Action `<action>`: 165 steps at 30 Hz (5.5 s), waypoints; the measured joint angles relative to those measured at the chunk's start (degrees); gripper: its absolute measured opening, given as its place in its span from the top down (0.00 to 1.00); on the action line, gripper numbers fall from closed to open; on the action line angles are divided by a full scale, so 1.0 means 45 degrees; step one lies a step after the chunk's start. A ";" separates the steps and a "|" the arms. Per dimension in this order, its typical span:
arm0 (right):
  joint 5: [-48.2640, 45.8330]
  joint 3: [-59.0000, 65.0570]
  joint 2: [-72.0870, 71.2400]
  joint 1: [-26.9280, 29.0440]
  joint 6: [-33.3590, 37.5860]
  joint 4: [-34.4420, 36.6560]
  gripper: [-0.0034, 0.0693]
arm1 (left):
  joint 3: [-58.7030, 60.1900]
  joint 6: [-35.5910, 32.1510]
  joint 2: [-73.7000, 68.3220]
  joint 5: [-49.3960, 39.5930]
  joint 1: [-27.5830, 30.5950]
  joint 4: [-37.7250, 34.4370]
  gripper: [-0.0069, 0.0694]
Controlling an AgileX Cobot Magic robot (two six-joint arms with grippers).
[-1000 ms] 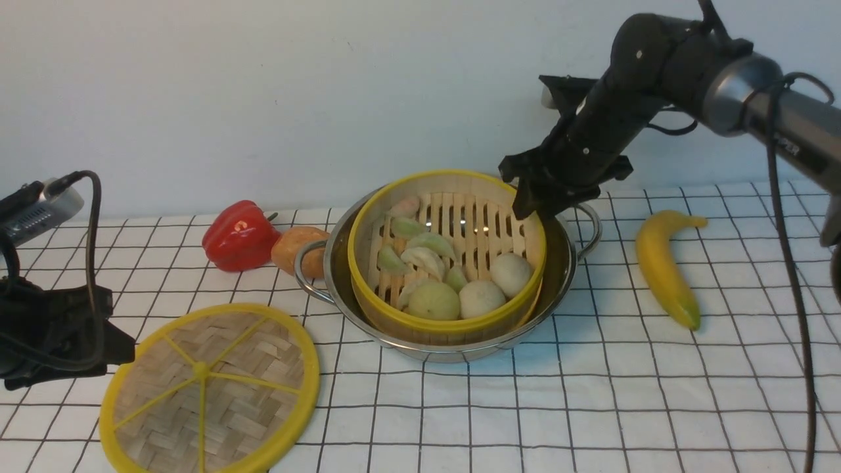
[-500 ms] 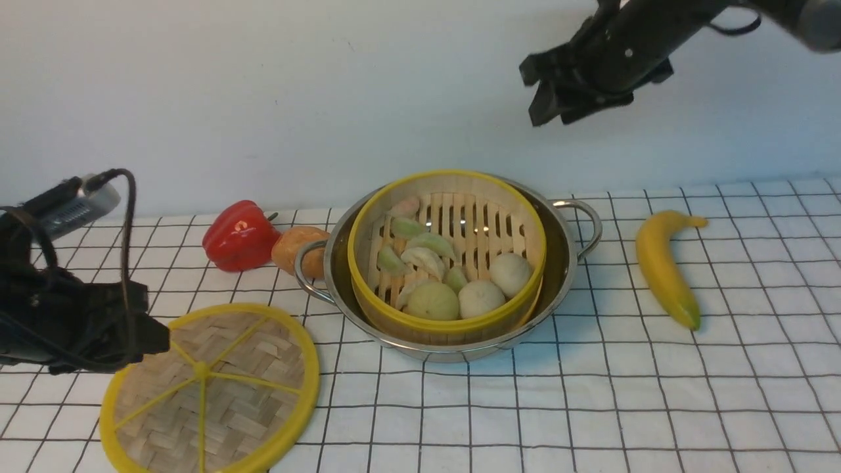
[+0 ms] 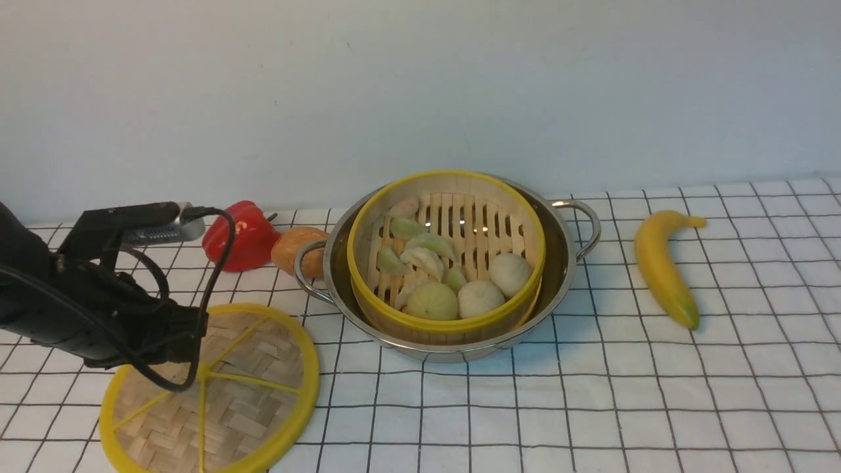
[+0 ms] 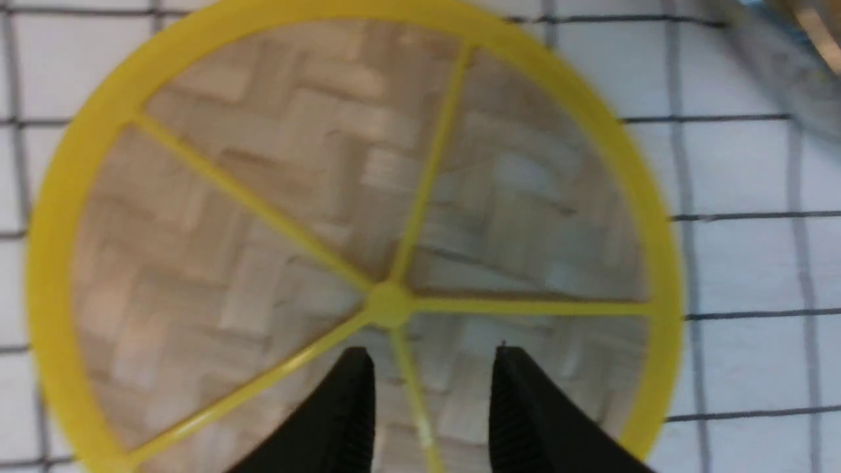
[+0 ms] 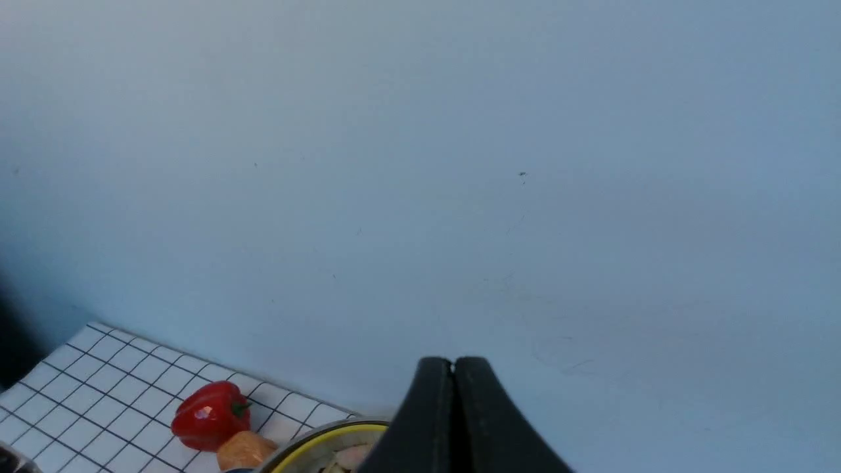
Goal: Place the steamer in the pot on the white tablecloth, and put the lid on the steamer.
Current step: 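Grasp the bamboo steamer lid lying on the table by its centre knob, then place the yellow bamboo steamer lid onto the steamer in the pot with the left gripper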
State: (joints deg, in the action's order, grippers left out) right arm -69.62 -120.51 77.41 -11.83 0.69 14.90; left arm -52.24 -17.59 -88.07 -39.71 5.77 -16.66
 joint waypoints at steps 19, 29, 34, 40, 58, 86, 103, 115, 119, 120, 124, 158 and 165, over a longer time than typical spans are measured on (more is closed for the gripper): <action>0.0616 1.2892 -0.9710 0.0000 0.0908 0.1638 0.97 | 0.0000 0.0636 -0.1292 0.0393 0.0000 0.0258 0.59; 0.0824 1.2960 -0.9710 0.0000 0.0908 0.2514 0.97 | 0.0000 -0.0716 -0.1633 0.0960 0.0000 -0.1201 0.59; 0.0824 1.2960 -0.9710 0.0000 0.0935 0.2627 0.97 | 0.0000 -0.1352 -0.1633 0.1176 0.0000 -0.1682 0.60; 0.0824 1.2960 -0.9710 0.0000 0.0946 0.2669 0.97 | 0.0000 -0.1446 -0.1633 0.1216 0.0000 -0.1737 0.65; 0.0824 1.2960 -0.9710 0.0000 0.0946 0.2928 0.96 | 0.0000 -0.1541 -0.1658 0.1509 0.0000 -0.1737 0.57; 0.0824 1.3026 -0.9720 0.0000 0.0945 0.2954 0.96 | -0.0038 -0.1187 -0.2024 0.1283 0.0000 -0.1517 0.75; 0.0824 1.3026 -0.9720 0.0000 0.0930 0.3368 0.95 | -0.3286 0.1145 -0.0020 -0.1947 -0.0318 0.1200 0.75; 0.0767 1.3026 -0.9335 0.0000 0.0920 0.3816 0.95 | -0.9296 0.1210 -0.3558 -0.2936 -0.4072 0.1174 0.75; 0.0724 1.3026 -0.8874 0.0000 0.0918 0.4094 0.95 | -1.1337 0.1238 -0.5205 -0.3604 -0.5101 0.1211 0.75; 0.0724 1.3026 -0.8818 0.0000 0.0950 0.4124 0.95 | -1.1578 0.1238 -0.5420 -0.3623 -0.5215 0.1259 0.75; 0.0724 1.3026 -0.8764 0.0000 0.1286 0.4400 0.95 | -1.2182 0.1238 -0.6184 -0.3767 -0.5887 0.1640 0.75; 0.0724 1.3026 -0.8764 0.0000 0.1481 0.4685 0.94 | -1.2218 0.0673 -0.7442 -0.2410 -0.6897 0.2218 0.75; 0.0724 1.3026 -0.8764 0.0000 0.1518 0.4726 0.93 | -1.2218 0.0544 -0.7442 -0.2154 -0.6897 0.1910 0.75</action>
State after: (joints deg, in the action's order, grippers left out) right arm -66.36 -61.89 37.98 -11.83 7.53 36.17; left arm -107.22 -15.14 -121.56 -49.40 -25.27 -8.07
